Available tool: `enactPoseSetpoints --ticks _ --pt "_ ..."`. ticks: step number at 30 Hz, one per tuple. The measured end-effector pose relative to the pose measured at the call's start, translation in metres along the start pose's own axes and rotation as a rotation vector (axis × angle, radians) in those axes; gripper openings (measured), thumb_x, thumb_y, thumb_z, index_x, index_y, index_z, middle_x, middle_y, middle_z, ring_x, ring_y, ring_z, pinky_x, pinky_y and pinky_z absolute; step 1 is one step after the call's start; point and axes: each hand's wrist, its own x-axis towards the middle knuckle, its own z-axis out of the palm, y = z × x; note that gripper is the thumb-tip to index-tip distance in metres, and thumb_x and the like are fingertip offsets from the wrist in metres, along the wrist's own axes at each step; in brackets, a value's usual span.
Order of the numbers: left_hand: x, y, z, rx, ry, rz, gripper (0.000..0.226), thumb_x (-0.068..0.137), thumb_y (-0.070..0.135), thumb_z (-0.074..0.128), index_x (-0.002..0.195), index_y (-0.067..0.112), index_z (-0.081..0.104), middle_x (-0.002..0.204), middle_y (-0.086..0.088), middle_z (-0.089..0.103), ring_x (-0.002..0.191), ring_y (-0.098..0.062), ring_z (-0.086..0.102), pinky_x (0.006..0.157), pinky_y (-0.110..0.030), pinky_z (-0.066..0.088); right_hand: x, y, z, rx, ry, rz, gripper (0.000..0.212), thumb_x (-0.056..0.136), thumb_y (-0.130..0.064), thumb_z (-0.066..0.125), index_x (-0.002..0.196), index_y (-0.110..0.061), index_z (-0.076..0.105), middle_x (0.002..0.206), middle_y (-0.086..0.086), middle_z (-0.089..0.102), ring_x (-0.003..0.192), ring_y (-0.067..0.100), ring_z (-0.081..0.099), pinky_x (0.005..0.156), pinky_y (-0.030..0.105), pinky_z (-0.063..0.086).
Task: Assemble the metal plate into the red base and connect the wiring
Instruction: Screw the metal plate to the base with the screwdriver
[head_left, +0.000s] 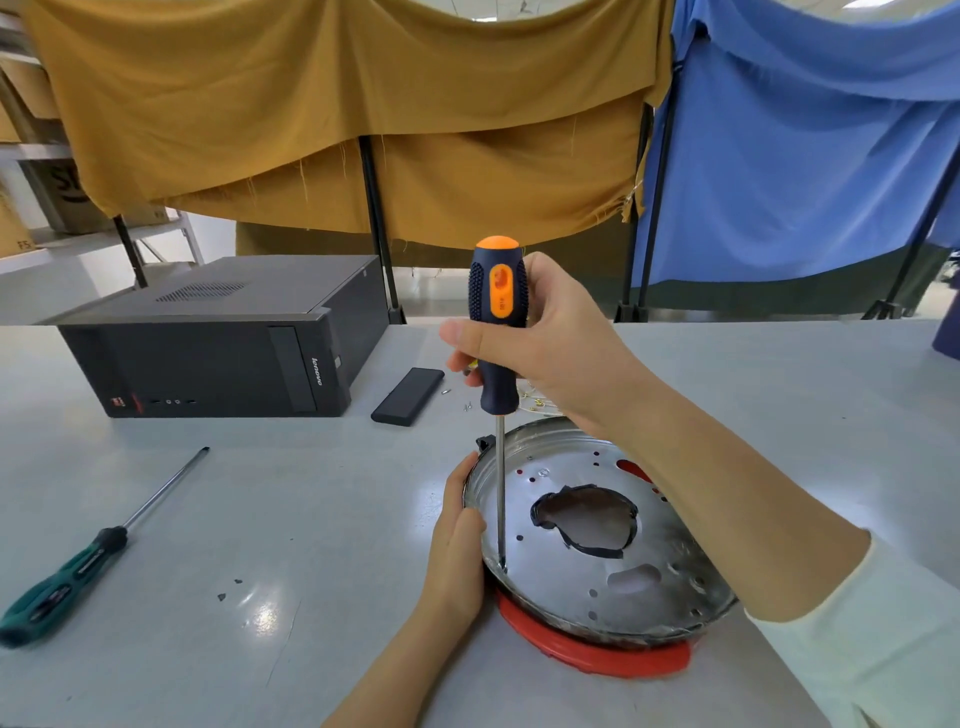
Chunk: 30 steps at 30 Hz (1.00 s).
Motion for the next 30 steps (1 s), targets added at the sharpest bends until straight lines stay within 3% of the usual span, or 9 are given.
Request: enactPoseSetpoints --ticks 4,7,12,14,19,21,25,28,30 --pt "-0.001 0.002 0.0 0.005 0.002 0.015 0.046 0.084 0.023 0.046 0.119 0.052 0.054 0.116 0.024 0.066 0.11 0.0 0.062 0.09 -0.027 0.048 0.002 -0.004 -0.003 0.206 -0.256 0.066 0.015 0.082 -0.002 0.064 0.09 -0.012 0.055 0.08 0.003 0.066 0.082 0.02 0.07 0.07 0.029 0.056" --pt "-0.002 0.003 0.0 0.004 0.002 0.023 0.046 0.088 0.019 0.046 0.118 0.053 0.055 0.117 0.023 0.066 0.111 -0.001 0.062 0.092 -0.029 0.048 0.002 -0.005 0.0 0.282 -0.308 0.075 0.02 0.087 -0.001 0.057 0.08 -0.02 0.059 0.076 0.011 0.06 0.053 0.017 0.058 0.054 0.027 0.047" --pt "-0.003 0.005 0.002 -0.005 0.01 0.009 0.046 0.082 0.022 0.045 0.118 0.051 0.053 0.108 0.028 0.067 0.101 0.005 0.064 0.08 -0.018 0.049 0.002 0.007 0.019 0.089 0.232 -0.042 0.025 0.088 -0.003 0.06 0.083 -0.018 0.041 0.055 -0.001 0.04 0.038 0.009 0.037 0.039 0.02 0.036" --pt "-0.004 0.005 0.002 0.0 0.014 0.009 0.046 0.083 0.022 0.044 0.115 0.054 0.052 0.106 0.03 0.067 0.099 0.007 0.064 0.073 -0.01 0.05 0.002 0.009 0.018 0.018 0.293 -0.053 0.021 0.087 -0.007 0.063 0.083 -0.017 0.044 0.054 0.0 0.042 0.04 0.01 0.04 0.041 0.022 0.038" --pt "-0.001 0.002 0.0 0.01 0.002 0.019 0.051 0.088 0.014 0.044 0.113 0.058 0.055 0.113 0.026 0.067 0.106 0.003 0.063 0.087 -0.026 0.048 0.007 -0.004 -0.004 0.347 -0.245 0.192 0.006 0.085 -0.02 0.059 0.084 -0.015 0.056 0.071 0.001 0.061 0.067 0.021 0.065 0.065 0.033 0.053" --pt "0.0 0.001 0.0 0.012 -0.002 0.026 0.05 0.09 0.014 0.044 0.116 0.055 0.055 0.116 0.024 0.066 0.11 0.0 0.062 0.092 -0.031 0.047 0.008 -0.006 -0.005 0.404 -0.329 0.228 0.012 0.087 -0.02 0.055 0.075 -0.017 0.056 0.069 0.001 0.06 0.065 0.023 0.066 0.063 0.032 0.052" --pt "-0.001 0.001 0.0 0.009 -0.005 0.026 0.048 0.09 0.016 0.045 0.116 0.056 0.054 0.118 0.023 0.066 0.111 -0.003 0.062 0.094 -0.034 0.048 0.009 0.0 0.014 0.259 -0.073 0.176 0.027 0.093 -0.018 0.056 0.071 -0.017 0.04 0.054 -0.003 0.04 0.04 0.011 0.037 0.046 0.024 0.036" --pt "-0.001 0.002 0.001 0.006 0.006 0.022 0.05 0.09 0.016 0.045 0.111 0.06 0.055 0.114 0.025 0.067 0.106 0.002 0.063 0.088 -0.028 0.048 0.008 0.008 0.025 0.045 0.285 0.083 0.025 0.088 -0.022 0.059 0.07 -0.021 0.042 0.049 -0.004 0.041 0.037 0.011 0.039 0.041 0.022 0.038" --pt "-0.001 0.003 0.002 0.01 0.006 0.009 0.05 0.087 0.02 0.046 0.108 0.064 0.054 0.113 0.027 0.067 0.105 0.003 0.063 0.086 -0.025 0.048 0.008 0.009 0.021 0.018 0.28 0.046 0.02 0.087 -0.02 0.061 0.073 -0.02 0.047 0.051 -0.002 0.049 0.039 0.012 0.044 0.046 0.026 0.045"
